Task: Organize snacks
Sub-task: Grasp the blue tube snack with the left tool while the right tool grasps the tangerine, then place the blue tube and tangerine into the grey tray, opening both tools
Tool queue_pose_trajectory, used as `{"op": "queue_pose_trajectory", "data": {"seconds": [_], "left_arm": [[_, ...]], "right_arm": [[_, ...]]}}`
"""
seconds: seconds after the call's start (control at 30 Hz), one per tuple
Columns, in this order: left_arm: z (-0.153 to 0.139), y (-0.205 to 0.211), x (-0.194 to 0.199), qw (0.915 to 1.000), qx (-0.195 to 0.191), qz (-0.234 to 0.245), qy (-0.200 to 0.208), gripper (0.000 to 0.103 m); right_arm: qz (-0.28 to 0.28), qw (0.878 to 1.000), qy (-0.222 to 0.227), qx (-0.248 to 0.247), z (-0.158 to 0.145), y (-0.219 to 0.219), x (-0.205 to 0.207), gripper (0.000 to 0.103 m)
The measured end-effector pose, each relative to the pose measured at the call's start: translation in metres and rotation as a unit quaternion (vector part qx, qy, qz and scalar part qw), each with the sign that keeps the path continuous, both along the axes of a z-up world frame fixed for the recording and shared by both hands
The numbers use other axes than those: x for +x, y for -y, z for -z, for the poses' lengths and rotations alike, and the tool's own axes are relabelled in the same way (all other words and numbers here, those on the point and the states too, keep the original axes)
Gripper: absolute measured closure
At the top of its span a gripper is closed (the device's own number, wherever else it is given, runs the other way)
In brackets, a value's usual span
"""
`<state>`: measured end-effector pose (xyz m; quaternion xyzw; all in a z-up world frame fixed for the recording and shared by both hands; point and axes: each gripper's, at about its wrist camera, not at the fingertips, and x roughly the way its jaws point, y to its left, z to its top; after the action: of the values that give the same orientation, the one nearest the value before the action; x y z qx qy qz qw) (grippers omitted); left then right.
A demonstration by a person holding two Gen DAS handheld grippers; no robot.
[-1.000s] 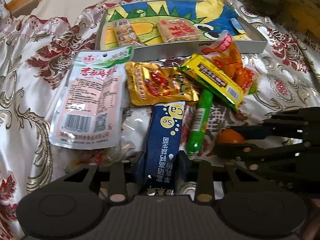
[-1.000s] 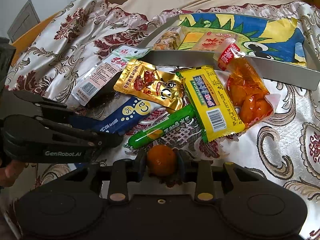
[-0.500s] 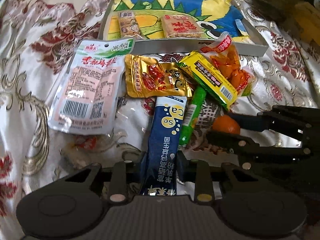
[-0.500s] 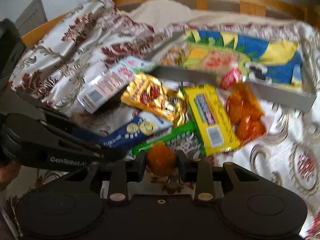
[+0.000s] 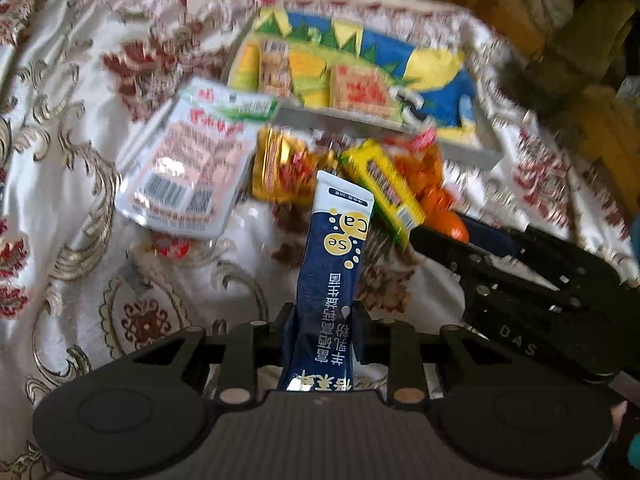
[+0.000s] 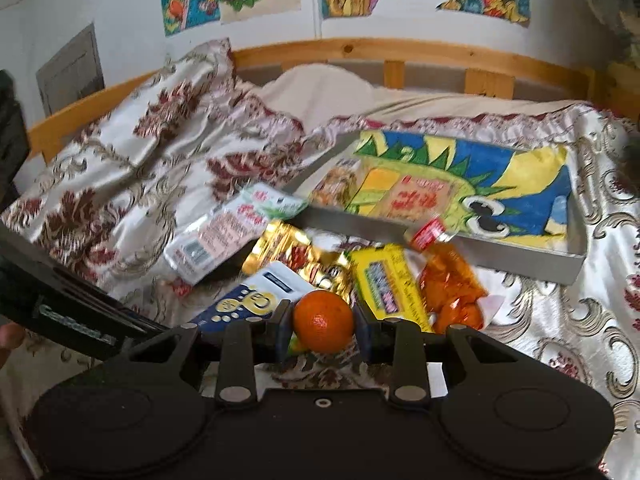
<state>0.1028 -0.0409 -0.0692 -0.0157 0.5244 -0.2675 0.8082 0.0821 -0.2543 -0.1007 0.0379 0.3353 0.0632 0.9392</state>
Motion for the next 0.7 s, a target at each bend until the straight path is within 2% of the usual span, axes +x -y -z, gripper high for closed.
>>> {"op": "queue_pose_trajectory", "data": {"seconds": [0.1, 0.3, 0.37, 0.53, 0.7], "left_arm": [[-0.011, -0.004, 0.003, 0.9989, -0.031, -0.012, 0.033, 0.072], [-0.029, 0.022, 0.036, 0.9915, -0.026, -0.062, 0.111, 0.072], [-0.034, 0.03, 0.05, 0.9874, -0.034, -0.075, 0.135, 0.072], [-0.041, 0.05, 0.093, 0.973, -0.085, -0.115, 0.181, 0.072], [-0.033, 0.064, 0.129, 0.9593, -0.138, -0.136, 0.205, 0.072]], "right_arm": [[0.014, 1.0, 0.017, 0.006, -0.006, 0.007, 0.0, 0.069], [0.061, 0.996, 0.072, 0.007, -0.015, 0.023, 0.009, 0.068], [0.076, 0.993, 0.092, 0.006, -0.016, 0.03, 0.015, 0.068], [0.113, 0.985, 0.132, -0.012, -0.017, 0.048, 0.034, 0.068], [0.147, 0.98, 0.135, 0.001, -0.013, 0.071, 0.067, 0.068]]}}
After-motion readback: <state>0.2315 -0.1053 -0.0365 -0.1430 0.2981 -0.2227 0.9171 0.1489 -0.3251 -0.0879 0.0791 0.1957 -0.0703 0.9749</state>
